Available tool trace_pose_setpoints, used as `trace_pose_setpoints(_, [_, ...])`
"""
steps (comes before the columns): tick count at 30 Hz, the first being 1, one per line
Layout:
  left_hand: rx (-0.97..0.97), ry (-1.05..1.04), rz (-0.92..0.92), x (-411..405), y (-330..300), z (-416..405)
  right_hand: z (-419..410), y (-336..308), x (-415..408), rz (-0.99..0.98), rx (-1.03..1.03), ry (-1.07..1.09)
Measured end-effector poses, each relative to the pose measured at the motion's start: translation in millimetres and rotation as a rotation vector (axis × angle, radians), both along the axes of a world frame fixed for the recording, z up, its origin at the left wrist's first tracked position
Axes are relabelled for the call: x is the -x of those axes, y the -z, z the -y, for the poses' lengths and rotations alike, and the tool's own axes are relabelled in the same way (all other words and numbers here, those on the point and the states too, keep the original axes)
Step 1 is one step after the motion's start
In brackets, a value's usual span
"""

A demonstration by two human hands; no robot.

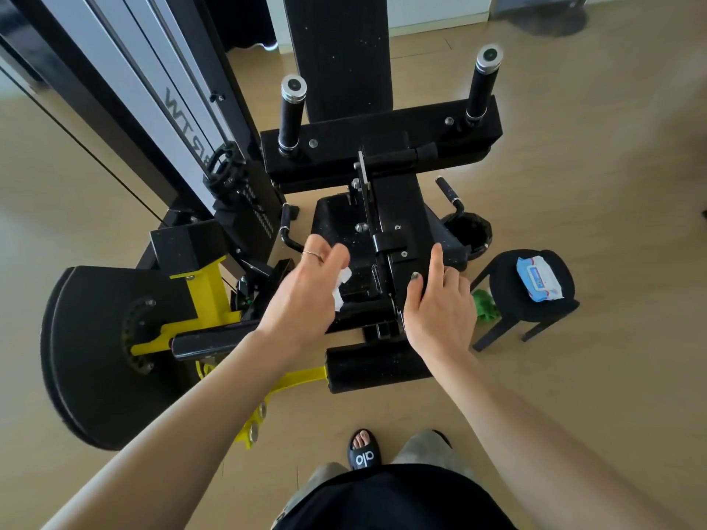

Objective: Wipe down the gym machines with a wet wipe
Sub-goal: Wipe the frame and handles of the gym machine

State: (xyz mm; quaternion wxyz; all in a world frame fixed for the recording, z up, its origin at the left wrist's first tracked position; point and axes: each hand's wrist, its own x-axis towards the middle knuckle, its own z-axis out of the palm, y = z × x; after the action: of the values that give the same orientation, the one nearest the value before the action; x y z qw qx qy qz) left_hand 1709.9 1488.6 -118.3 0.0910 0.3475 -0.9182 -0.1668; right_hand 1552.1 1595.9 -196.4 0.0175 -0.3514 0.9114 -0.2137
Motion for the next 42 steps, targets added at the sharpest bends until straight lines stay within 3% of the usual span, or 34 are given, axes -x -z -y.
trace_pose_setpoints(3, [0.047,0.135,0.133,2,14,-18,-1,-1,-1,0.001,0.008,-0.001])
trace_pose_setpoints(6, [0.012,0.192,0.083,1,20,-31,-1,-1,-2,0.009,0.024,0.005])
trace_pose_setpoints(9, [-0.032,0.155,0.117,0,25,-33,0,0,-1,0.011,0.027,0.01])
trace_pose_setpoints(14, [0.14,0.243,0.193,-2,33,-37,-1,0,-2,0.002,0.045,0.01])
trace_pose_setpoints(19, [0.111,0.221,0.199,1,32,-39,-1,1,-1,0.0,0.072,0.006])
trace_pose_setpoints(22, [0.218,0.309,0.341,6,40,-32,-1,0,-1,0.006,0.074,0.014])
trace_pose_setpoints(25, [0.197,0.292,0.415,14,39,-22,-1,-1,-2,0.01,0.059,0.02])
trace_pose_setpoints(28, [0.01,0.165,0.33,23,32,-15,-1,0,-2,0.001,0.061,0.017])
trace_pose_setpoints(33, [0.005,0.139,0.49,44,38,-12,0,1,-2,-0.014,0.059,0.026])
trace_pose_setpoints(42, [-0.423,-0.04,0.6,63,40,8,1,2,-2,-0.021,0.033,0.029])
